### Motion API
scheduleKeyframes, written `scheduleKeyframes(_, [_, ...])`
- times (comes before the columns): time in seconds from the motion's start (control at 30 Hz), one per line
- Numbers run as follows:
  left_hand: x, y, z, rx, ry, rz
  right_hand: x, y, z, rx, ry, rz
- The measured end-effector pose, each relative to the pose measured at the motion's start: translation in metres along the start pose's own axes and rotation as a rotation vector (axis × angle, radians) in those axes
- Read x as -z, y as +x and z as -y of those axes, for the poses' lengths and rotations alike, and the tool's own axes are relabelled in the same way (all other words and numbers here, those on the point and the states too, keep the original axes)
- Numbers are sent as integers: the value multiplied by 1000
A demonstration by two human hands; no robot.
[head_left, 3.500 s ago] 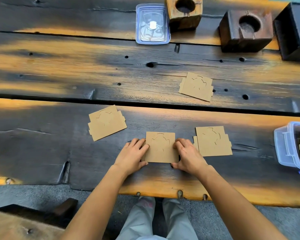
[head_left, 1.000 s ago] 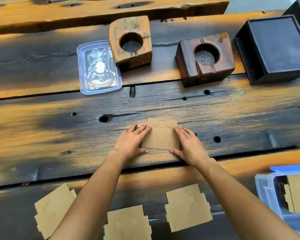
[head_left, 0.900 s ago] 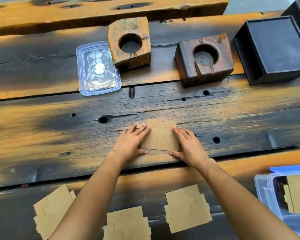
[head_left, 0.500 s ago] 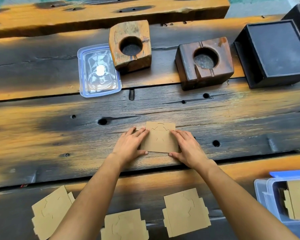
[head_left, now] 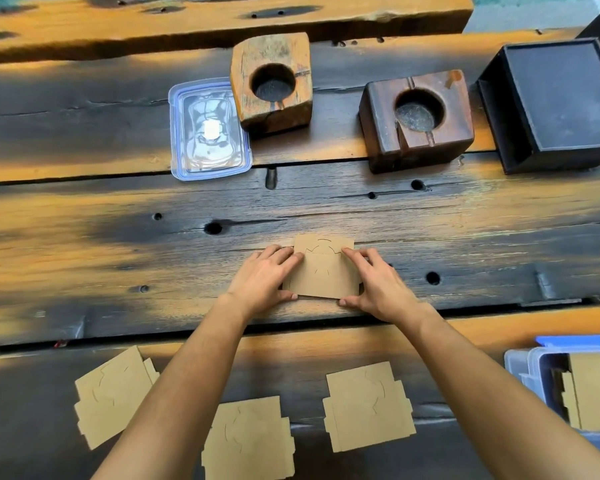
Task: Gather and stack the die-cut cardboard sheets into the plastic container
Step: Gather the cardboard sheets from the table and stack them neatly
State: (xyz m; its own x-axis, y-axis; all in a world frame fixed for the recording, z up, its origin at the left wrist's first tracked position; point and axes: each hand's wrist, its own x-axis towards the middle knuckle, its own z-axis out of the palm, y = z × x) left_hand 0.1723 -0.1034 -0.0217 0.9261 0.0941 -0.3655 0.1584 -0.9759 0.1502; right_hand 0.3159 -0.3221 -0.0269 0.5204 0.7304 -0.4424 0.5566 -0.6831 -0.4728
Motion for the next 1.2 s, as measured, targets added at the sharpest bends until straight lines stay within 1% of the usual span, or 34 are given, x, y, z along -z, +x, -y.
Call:
scheduleKeyframes(0.5, [-13, -93, -2, 100, -36, -36, -21, -40, 50, 152, -35, 16])
scheduleKeyframes(1.0, [-42, -184, 3, 186, -82, -50, -72, -79, 101, 195, -113, 49])
scheduleKeyframes(1.2, [-54, -214, 4, 190, -103, -17, -91, -99, 115, 206, -142, 54])
